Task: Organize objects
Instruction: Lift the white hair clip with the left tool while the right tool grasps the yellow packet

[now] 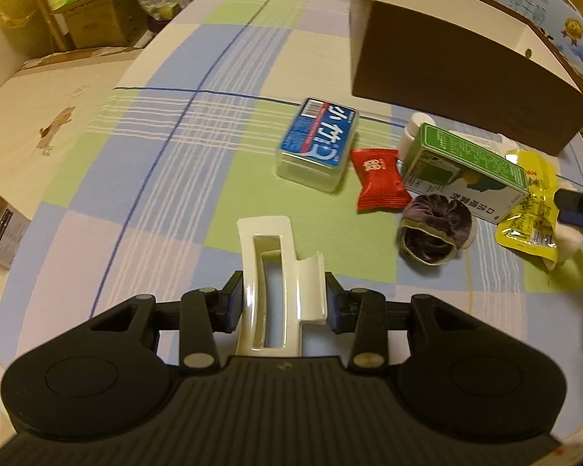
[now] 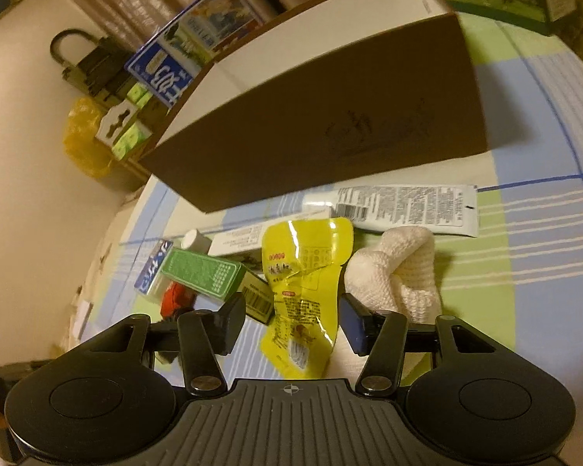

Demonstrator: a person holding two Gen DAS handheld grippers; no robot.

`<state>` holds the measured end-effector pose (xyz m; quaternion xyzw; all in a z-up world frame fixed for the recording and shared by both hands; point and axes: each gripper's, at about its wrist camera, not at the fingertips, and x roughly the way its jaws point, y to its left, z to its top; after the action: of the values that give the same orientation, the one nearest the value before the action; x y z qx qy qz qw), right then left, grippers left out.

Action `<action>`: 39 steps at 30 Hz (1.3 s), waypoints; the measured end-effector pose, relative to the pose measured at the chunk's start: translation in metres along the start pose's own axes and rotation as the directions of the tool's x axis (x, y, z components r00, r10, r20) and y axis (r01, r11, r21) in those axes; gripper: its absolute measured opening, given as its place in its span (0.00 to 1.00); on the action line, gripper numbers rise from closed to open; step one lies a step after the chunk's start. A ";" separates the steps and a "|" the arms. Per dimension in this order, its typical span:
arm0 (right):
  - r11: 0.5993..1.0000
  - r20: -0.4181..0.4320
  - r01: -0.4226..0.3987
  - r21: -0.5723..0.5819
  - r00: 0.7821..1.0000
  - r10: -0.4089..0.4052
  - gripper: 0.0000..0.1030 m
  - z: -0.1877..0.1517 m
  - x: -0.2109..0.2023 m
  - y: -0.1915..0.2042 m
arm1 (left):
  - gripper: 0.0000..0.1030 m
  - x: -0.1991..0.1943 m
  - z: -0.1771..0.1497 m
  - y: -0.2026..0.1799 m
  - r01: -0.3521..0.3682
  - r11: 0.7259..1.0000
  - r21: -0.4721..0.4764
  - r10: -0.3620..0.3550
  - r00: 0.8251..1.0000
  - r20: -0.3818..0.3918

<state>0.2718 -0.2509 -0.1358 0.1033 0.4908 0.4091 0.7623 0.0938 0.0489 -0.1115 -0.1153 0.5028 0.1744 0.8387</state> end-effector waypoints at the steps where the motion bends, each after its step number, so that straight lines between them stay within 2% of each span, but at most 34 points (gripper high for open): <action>1: 1.000 -0.002 -0.002 -0.020 1.000 0.002 0.50 0.000 0.001 0.001 | 0.35 -0.001 -0.001 0.001 -0.005 1.000 -0.005 0.005 1.000 0.001; 5: 0.999 0.002 0.012 -0.036 1.000 -0.012 0.48 0.002 0.006 0.004 | 0.35 -0.007 -0.003 0.002 -0.019 1.000 -0.023 0.019 1.000 0.006; 8: 0.991 0.031 0.075 -0.110 0.997 -0.072 0.48 0.005 0.006 0.013 | 0.35 -0.012 -0.005 0.002 -0.028 0.999 -0.035 0.029 1.000 0.012; 10: 0.983 0.008 0.106 -0.150 0.994 -0.106 0.48 0.007 0.012 0.016 | 0.35 -0.015 -0.008 0.002 -0.034 0.998 -0.044 0.035 0.999 0.014; 14: 0.979 -0.036 0.096 -0.178 0.994 -0.104 0.48 0.009 0.023 0.014 | 0.35 -0.020 -0.013 0.002 -0.043 0.997 -0.059 0.044 0.999 0.018; 18: 0.978 -0.045 0.085 -0.193 0.994 -0.095 0.48 0.010 0.035 0.017 | 0.35 -0.023 -0.020 0.001 -0.049 0.996 -0.069 0.051 0.999 0.017; 23: 0.959 -0.055 0.101 -0.265 0.991 -0.119 0.48 0.010 0.046 0.024 | 0.35 -0.028 -0.024 -0.002 -0.054 0.996 -0.078 0.056 0.998 0.022; 26: 0.955 -0.049 0.107 -0.276 0.991 -0.125 0.39 0.009 0.045 0.024 | 0.35 -0.031 -0.026 -0.005 -0.054 0.995 -0.081 0.057 0.998 0.027; 29: 0.965 -0.029 0.071 -0.251 0.996 -0.081 0.29 0.008 0.034 0.022 | 0.35 -0.034 -0.027 -0.009 -0.054 0.995 -0.084 0.057 0.998 0.031; 32: 0.970 -0.012 0.031 -0.242 0.999 -0.035 0.09 0.006 0.020 0.024 | 0.35 -0.036 -0.029 -0.013 -0.055 0.995 -0.086 0.058 0.998 0.033; 37: 0.969 -0.024 0.006 -0.248 1.000 -0.012 0.00 0.005 0.006 0.029 | 0.35 -0.038 -0.030 -0.025 -0.046 0.996 -0.083 0.050 0.998 0.044; 39: 0.968 -0.047 -0.016 -0.250 0.999 0.004 0.00 0.003 0.004 0.032 | 0.35 -0.039 -0.029 -0.030 -0.041 0.996 -0.074 0.045 0.998 0.050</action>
<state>0.2580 -0.2265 -0.1190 -0.0005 0.4520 0.4738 0.7557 0.0657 0.0037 -0.0906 -0.1305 0.4765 0.2137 0.8428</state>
